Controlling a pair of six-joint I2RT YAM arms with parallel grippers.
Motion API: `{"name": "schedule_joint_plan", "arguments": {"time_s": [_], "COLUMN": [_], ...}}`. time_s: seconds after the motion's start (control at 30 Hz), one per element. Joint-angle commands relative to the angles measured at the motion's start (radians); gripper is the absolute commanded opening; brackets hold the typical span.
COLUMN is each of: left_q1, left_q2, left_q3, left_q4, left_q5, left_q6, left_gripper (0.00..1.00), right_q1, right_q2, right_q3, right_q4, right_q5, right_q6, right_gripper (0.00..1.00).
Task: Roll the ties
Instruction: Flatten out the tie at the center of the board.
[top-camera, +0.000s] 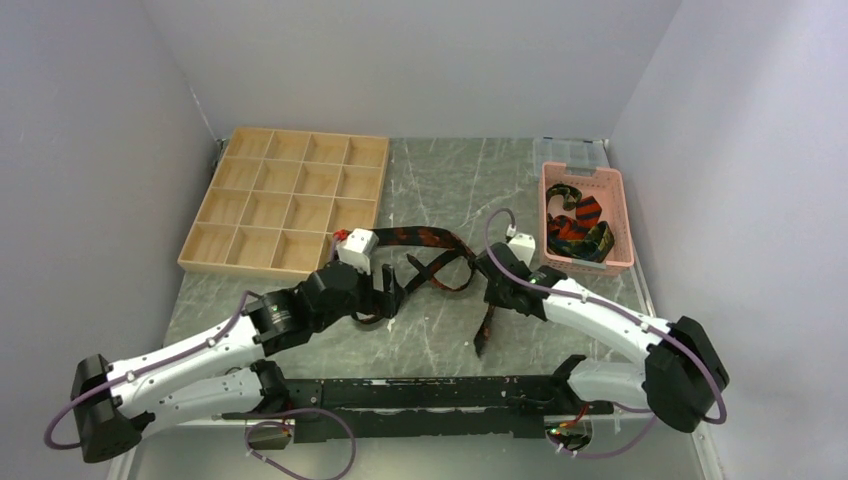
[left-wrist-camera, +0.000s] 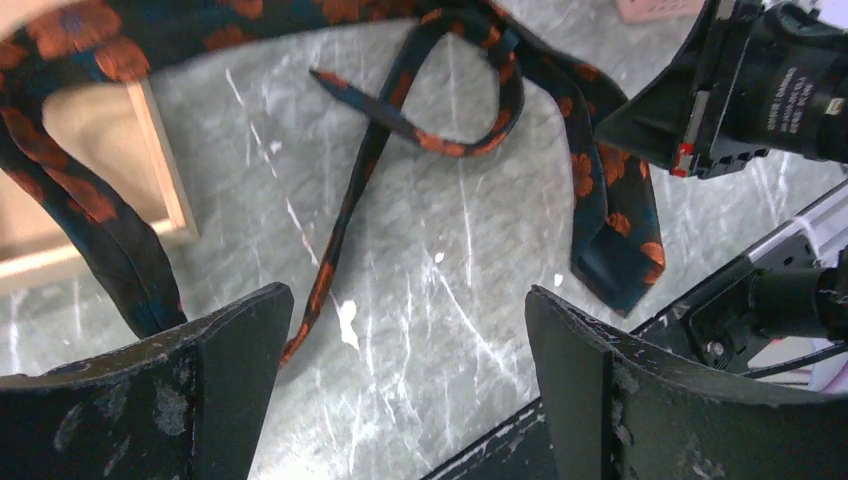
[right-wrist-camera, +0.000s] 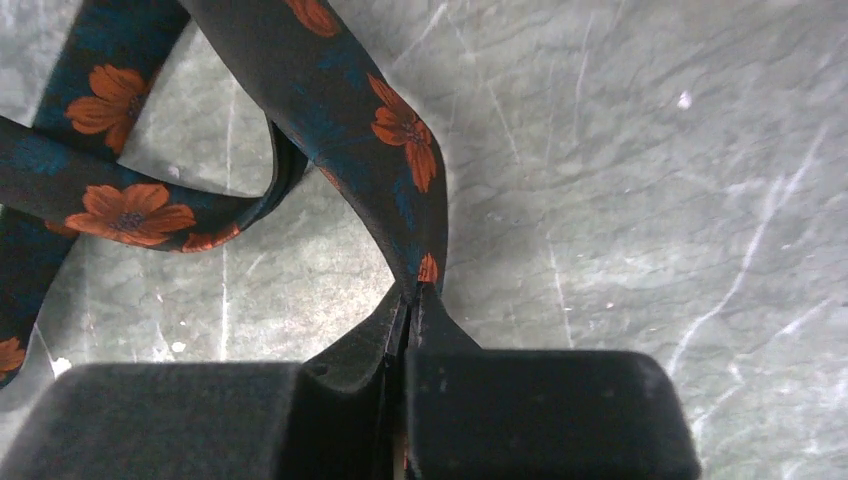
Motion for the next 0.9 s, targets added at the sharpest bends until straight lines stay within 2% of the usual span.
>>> {"name": "schedule_joint_plan", "arguments": {"time_s": [0.0,0.1,0.2,0.33,0.4,0.43,0.5,0.57,0.7,0.8,0.87], "left_q1": [0.010,0.040,0.090,0.170,0.202,0.215,0.236,0.247,0.250,0.253,0.253], "left_q2": [-0.065,-0.067,-0.046,-0.018,-0.003,0.008,0.036,0.065,0.080,0.060,0.047], "left_q3": [0.026,0.077,0.123,0.145,0.140,0.142,0.151,0.167,0.179,0.140,0.094], "left_q4": [0.043,-0.061,-0.145,-0.149,-0.104,-0.088,-0.071,-0.078,-0.148,-0.215,-0.240], "left_q5": [-0.104,-0.227,-0.265,-0.182,-0.119,-0.093,-0.048,-0.019,-0.023,-0.051,-0.040], "left_q6": [0.076,0.052,0.050,0.073,0.090,0.094,0.099,0.100,0.067,-0.027,-0.123], "left_gripper": [0.94,0.94,0.94,0.94,0.94,0.94,0.94,0.94,0.94,0.94,0.94], "right_q1": [0.001,-0.017,-0.038,-0.057,-0.092,-0.121,-0.182,-0.217,-0.221,-0.181,-0.115], "right_q2": [-0.081,-0.156,-0.220,-0.263,-0.277,-0.282,-0.296,-0.325,-0.356,-0.282,-0.218], "right_q3": [0.086,0.105,0.118,0.123,0.100,0.084,0.054,0.035,0.055,0.065,0.068], "right_q4": [-0.063,-0.106,-0.137,-0.192,-0.190,-0.182,-0.173,-0.174,-0.160,-0.100,-0.062], "right_q5": [0.138,0.198,0.210,0.237,0.194,0.155,0.084,0.057,0.021,-0.116,-0.105], "right_q6": [-0.037,-0.051,-0.079,-0.091,-0.102,-0.107,-0.108,-0.107,-0.167,-0.219,-0.216], "right_gripper": [0.00,0.00,0.00,0.00,0.00,0.04,0.38,0.58,0.71,0.71,0.69]}}
